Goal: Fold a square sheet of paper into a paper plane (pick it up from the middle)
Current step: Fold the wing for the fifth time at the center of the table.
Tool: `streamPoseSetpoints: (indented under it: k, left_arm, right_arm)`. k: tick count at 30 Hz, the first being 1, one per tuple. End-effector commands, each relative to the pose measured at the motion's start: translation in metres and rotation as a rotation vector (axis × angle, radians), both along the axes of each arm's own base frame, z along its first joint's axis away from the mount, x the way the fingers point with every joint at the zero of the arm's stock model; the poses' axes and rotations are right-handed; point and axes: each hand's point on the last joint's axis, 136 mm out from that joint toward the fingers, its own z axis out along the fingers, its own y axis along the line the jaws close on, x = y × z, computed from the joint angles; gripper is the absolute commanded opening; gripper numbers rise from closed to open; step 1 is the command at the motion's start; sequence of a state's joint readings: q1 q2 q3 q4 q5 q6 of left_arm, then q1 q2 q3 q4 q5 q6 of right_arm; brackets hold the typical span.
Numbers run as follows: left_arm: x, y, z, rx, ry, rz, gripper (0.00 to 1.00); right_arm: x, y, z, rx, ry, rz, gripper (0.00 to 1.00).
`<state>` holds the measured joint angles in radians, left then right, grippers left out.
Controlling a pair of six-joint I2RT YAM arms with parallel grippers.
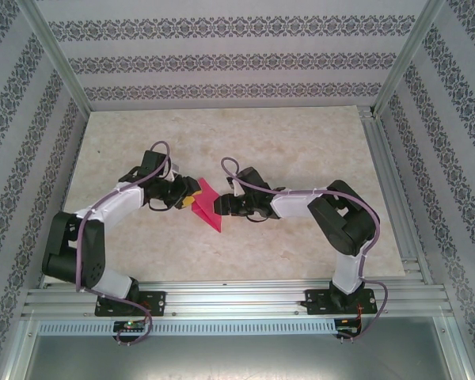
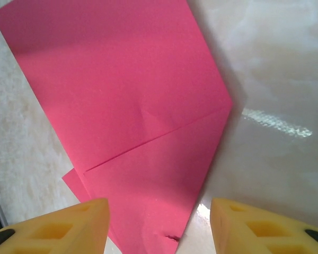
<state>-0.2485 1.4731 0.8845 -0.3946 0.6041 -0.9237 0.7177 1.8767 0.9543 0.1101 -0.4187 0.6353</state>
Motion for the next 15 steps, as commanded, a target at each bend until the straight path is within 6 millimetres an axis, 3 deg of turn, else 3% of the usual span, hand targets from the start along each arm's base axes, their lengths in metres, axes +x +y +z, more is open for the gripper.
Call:
streamPoseSetpoints:
  k: [1, 6, 11, 15]
  left_arm:
    - [-0.006, -0.003, 0.023, -0.017, -0.070, -0.012, 0.41]
    - [-0.007, -0.033, 0.011, -0.127, -0.002, -0.081, 0.29]
    - [0.000, -0.061, -0.003, -0.104, 0.006, -0.166, 0.28]
    - [0.000, -0.049, -0.027, 0.019, 0.049, -0.152, 0.22]
  right_arm:
    - [0.004, 0.004, 0.013, 0.038, -0.029, -0.010, 0.52]
    - [0.006, -0.005, 0.019, 0.051, -0.046, -0.047, 0.50]
    - [0.005, -0.014, 0.021, 0.053, -0.052, -0.063, 0.50]
    - [0.003, -0.016, 0.016, 0.059, -0.033, -0.071, 0.50]
